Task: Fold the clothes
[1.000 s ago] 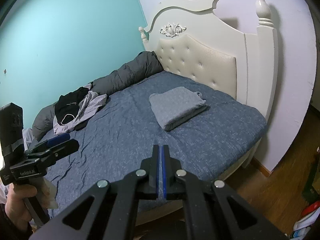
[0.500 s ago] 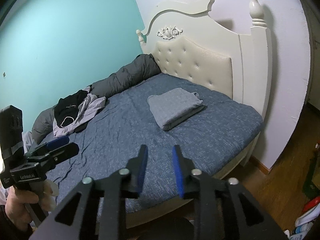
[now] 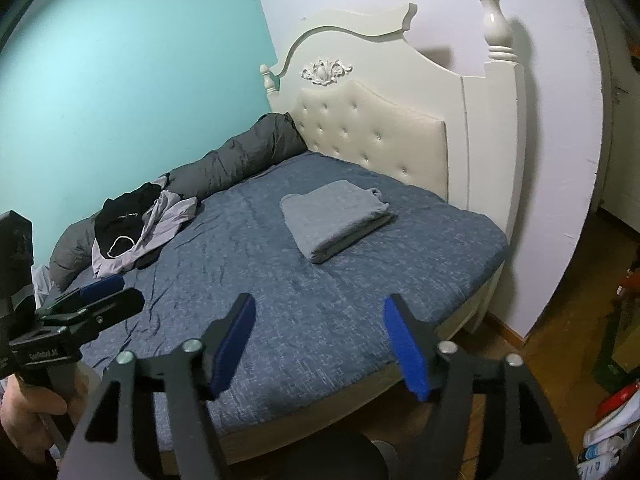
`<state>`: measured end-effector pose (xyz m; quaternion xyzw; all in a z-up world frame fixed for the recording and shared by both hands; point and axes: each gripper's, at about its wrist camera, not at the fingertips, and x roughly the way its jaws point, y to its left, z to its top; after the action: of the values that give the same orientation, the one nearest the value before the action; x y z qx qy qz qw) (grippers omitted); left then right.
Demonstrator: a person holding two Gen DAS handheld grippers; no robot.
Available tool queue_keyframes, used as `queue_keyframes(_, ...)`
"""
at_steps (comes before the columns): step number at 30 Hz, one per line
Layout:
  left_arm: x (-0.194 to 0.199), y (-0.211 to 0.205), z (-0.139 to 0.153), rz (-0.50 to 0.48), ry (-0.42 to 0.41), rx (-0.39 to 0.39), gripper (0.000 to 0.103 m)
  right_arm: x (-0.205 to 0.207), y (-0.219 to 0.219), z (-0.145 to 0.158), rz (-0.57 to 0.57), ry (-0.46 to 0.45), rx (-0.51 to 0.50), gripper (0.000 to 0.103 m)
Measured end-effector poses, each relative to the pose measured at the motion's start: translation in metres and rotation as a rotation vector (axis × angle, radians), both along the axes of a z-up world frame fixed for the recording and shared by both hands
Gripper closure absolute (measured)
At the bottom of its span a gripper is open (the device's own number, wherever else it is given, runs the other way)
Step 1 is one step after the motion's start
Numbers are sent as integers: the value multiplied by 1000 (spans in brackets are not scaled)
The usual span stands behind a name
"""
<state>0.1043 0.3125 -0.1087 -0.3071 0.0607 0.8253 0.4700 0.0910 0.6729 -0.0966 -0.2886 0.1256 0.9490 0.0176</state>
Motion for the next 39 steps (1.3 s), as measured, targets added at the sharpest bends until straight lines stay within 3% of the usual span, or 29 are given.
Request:
queue_keyframes(5,3,-4,0,21,24,-10,0,2,-2,0,-9,0,21,24)
queue_keyframes(39,11,-17,-1,32,32,-8,0,9,-8,-6,-14,-11,52,21)
